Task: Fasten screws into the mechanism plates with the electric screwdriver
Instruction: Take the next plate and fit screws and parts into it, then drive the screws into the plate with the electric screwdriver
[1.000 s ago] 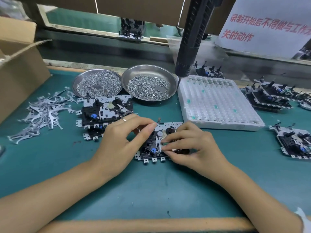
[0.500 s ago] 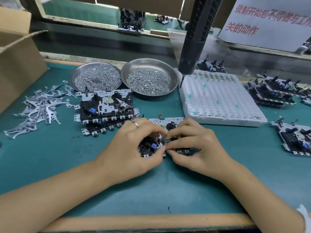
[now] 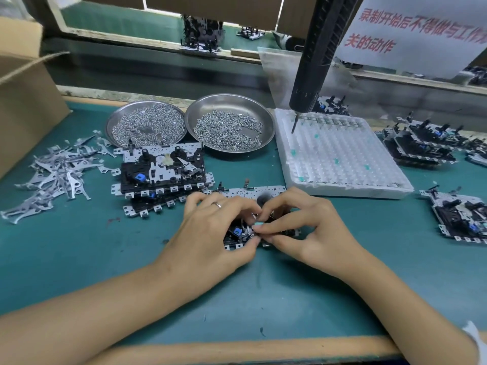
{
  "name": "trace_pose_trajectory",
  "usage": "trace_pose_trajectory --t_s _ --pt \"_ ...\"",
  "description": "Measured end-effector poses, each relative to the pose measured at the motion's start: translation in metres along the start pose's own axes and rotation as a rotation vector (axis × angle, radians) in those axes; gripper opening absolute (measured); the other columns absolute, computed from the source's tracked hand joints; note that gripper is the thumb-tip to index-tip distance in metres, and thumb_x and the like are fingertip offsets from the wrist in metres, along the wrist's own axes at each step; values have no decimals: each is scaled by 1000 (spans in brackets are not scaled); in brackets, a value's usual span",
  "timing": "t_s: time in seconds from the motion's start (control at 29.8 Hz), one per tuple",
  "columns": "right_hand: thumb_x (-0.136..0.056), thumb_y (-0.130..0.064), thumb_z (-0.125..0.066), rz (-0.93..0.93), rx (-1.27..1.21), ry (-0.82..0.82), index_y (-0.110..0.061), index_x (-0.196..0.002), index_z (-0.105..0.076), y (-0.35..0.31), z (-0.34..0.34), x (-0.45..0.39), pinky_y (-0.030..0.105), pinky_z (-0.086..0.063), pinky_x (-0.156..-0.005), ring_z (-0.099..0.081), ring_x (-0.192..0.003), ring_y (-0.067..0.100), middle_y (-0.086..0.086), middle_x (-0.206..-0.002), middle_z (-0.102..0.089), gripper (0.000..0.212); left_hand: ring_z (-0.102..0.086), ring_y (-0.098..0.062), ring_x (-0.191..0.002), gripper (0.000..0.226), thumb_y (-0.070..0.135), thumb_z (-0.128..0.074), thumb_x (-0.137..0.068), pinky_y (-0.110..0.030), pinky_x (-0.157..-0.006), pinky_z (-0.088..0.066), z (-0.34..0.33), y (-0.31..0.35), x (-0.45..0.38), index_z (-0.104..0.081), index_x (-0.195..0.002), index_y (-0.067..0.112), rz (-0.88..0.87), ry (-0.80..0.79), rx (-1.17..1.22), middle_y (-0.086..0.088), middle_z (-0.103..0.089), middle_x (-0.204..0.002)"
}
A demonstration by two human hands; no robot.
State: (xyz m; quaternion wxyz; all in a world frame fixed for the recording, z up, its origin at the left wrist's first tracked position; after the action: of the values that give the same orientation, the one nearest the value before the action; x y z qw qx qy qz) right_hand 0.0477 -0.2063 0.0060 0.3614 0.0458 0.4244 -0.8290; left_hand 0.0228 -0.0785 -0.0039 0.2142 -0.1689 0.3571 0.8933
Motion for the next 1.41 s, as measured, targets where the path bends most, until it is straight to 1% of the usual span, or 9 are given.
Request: trace_pose_trajectory --t_s 0.17,0.4,0.5,0.6,0.77,0.91,0.97,1.17,1.41 --pt "-72 -2 -71 4 15 73 -8 -84 -78 -2 6 1 19 -43 -72 -56 -77 12 3 -83 -66 15 -53 -2 -86 30 42 -57 -74 -26 -89 -26 -2 -1 -1 -67 -96 26 -1 8 14 23 -62 -84" --pt "-82 -22 -66 -175 -48 731 -28 -116 -52 6 78 -29 28 -45 -83 -55 -93 12 -3 -102 -57 37 -52 3 -84 24 47 -59 -75 -25 -91 -26 -1 -4 -2 -71 -88 30 -18 29 69 26 -62 -82" --pt "-82 -32 -71 -277 -53 708 -27 -143 -26 11 97 -69 26 -43 -93 -52 -108 4 -7 -118 -53 76 -51 3 -85 24 46 -60 -73 -24 -92 -25 -2 -5 -2 -72 -87 31 -13 28 97 25 -64 -81" --pt "-83 -27 -73 -187 -102 668 -22 -150 -14 2 100 -107 20 -47 -92 -58 -98 -5 -13 -108 -58 90 -51 5 -87 24 47 -61 -72 -24 -92 -25 -3 -6 -2 -72 -88 33 -10 23 110 26 -65 -82" --pt "-87 -8 -64 -42 -217 807 -16 -145 -20 -15 91 -130 7 -45 -72 -59 -83 -6 -20 -93 -56 74 -51 8 -89 22 48 -62 -70 -23 -93 -25 -3 -8 -4 -71 -88 39 2 25 130 28 -64 -80" --pt "-87 -8 -59 2 -341 807 -20 -139 -26 -30 80 -127 34 -53 -56 -55 -61 20 7 -79 -53 63 -51 8 -88 23 48 -61 -69 -25 -95 -25 0 -9 -7 -71 -87 38 6 39 145 26 -66 -80" --pt "-88 -12 -61 16 -452 790 -15 -132 -33 -35 75 -121 34 -48 -48 -51 -52 20 9 -72 -51 52 -50 7 -89 25 49 -60 -69 -28 -96 -26 1 -9 -9 -72 -87 37 7 42 149 26 -66 -81" --pt "-86 -19 -61 115 -730 627 -20 -97 -42 -48 48 -82 24 -41 -46 -46 -40 22 4 -59 -49 22 -52 3 -88 26 51 -60 -70 -28 -95 -27 3 -9 -9 -73 -87 36 9 27 143 25 -66 -81" --pt "-83 -19 -58 129 -832 658 -15 -93 -37 -50 45 -61 23 -39 -46 -43 -37 22 2 -53 -49 23 -52 3 -87 23 47 -61 -71 -26 -90 -28 2 -8 -7 -73 -85 34 6 21 133 25 -65 -81"
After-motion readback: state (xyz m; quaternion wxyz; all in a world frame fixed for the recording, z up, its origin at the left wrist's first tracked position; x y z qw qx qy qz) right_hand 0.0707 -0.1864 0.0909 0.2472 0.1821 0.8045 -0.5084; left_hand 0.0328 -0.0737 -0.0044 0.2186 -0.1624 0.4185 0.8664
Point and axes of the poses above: each hand's wrist, its own x-axis away from the middle knuckle, its own z-axis out of the back of the hand, y = z × x, the point moved 7 cm from there along -x, towards the middle knuckle
